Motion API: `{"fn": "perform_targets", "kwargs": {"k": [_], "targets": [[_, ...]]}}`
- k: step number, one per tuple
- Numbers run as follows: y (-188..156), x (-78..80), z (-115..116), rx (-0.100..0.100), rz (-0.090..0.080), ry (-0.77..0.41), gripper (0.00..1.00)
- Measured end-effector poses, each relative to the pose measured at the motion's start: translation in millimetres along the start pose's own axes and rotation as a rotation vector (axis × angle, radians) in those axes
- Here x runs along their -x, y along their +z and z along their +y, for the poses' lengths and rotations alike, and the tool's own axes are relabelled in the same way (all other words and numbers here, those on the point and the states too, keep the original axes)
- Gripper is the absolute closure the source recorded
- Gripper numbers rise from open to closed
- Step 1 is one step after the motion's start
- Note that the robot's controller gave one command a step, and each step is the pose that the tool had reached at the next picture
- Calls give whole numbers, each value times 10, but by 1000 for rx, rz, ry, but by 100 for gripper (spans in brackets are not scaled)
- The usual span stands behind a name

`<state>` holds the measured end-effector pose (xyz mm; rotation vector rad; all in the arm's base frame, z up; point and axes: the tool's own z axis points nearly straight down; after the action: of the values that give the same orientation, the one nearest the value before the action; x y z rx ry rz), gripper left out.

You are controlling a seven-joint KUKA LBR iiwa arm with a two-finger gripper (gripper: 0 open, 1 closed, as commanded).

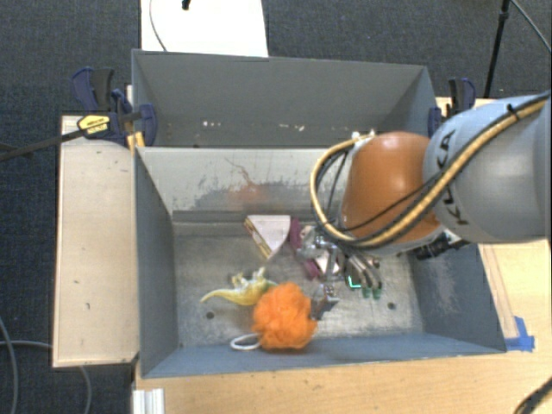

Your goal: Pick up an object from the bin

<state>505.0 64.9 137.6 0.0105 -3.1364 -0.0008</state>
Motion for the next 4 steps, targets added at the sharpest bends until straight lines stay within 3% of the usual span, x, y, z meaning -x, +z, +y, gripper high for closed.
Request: {"fn": "perform_targets", "kwargs": {"k": [1, 2, 3, 4], "targets": [[-34, 20, -2, 1, -7, 2, 0], [396, -73, 394, -1, -12, -59, 0], [516, -154, 575, -1, -9, -128, 100], [516, -155, 575, -1, -9, -127, 100]]}}
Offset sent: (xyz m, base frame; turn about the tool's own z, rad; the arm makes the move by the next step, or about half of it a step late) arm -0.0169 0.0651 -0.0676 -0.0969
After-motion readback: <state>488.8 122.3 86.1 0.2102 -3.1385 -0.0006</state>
